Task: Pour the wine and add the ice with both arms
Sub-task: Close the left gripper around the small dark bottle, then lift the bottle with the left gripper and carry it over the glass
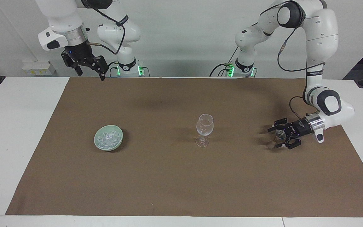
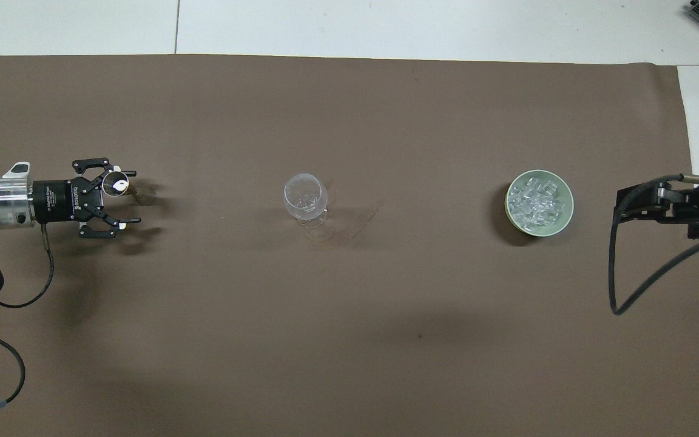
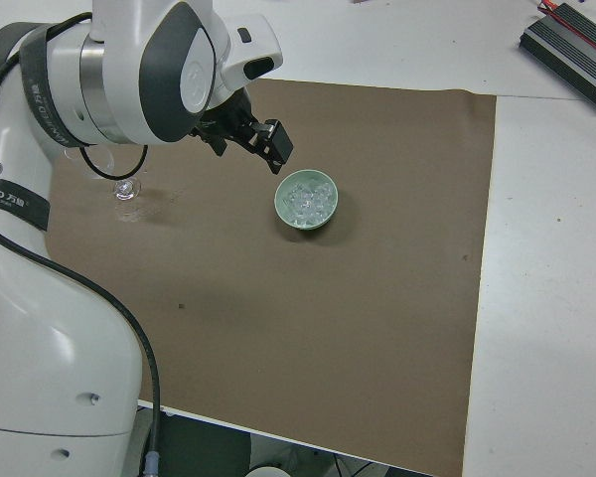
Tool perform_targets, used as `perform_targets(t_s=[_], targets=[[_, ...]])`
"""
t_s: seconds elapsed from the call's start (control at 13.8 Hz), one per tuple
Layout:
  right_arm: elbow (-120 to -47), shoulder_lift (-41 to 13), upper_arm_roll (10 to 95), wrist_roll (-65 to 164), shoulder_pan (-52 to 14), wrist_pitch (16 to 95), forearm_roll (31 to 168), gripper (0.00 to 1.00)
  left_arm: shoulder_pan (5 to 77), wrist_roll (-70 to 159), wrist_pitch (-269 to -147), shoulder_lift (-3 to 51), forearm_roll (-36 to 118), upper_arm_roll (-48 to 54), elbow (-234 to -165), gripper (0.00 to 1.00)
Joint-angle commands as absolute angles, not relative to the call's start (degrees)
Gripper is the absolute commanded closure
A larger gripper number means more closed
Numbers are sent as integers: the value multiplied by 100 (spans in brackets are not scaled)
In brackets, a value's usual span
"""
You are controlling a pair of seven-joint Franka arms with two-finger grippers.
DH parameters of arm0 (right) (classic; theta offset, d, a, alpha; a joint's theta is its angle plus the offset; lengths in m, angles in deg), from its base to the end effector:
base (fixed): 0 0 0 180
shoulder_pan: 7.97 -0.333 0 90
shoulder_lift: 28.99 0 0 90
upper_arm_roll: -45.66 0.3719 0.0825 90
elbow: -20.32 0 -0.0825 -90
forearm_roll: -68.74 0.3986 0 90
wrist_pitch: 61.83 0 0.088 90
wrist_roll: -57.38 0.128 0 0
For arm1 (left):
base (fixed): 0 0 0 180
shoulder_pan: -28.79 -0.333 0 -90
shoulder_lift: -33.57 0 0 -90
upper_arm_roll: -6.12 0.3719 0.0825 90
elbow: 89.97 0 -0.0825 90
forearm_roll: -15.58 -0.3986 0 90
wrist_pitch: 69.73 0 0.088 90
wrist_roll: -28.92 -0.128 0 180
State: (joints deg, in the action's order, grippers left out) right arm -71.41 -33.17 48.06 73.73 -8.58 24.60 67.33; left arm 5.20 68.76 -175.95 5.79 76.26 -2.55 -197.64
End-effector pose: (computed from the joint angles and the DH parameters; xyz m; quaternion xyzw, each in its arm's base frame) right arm 0.5348 0.0258 0.6797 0.9930 -0.1168 -0.0073 0.0153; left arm 0.6352 0.0883 0.2871 0.6078 0.6044 -0.3159 0.4068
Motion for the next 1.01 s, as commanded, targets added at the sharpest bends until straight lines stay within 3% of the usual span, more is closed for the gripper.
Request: perform_targets(t_s=[0.0, 0.22, 0.43, 0.65, 0.87, 0.94], targets=[[-7214, -3409, 4821, 7206, -780, 2430, 6874, 0, 567, 6768, -17731, 773, 7763, -187, -20010, 12], [-7214, -3409, 4821, 7206, -780, 2430, 6874, 0, 567, 6777, -17749, 773, 7763, -187, -20010, 20], [-7214, -3409, 4821, 7206, -780, 2430, 6874, 0, 567, 6786, -17749, 773, 7763, -187, -20010, 36], [-7214, -3409, 4821, 7206, -780, 2430, 6874, 0, 532, 6803, -17749, 773, 7763, -187, -20010, 59], [-7214, -3409, 4821, 7206, -780, 2430, 6874, 0, 532, 6804, -17740, 782, 7763, -179, -20010, 93], [-7214, -3409, 4821, 7206, -780, 2430, 6874, 0, 550, 6812, -17740, 791, 7754, -179, -20010, 100]])
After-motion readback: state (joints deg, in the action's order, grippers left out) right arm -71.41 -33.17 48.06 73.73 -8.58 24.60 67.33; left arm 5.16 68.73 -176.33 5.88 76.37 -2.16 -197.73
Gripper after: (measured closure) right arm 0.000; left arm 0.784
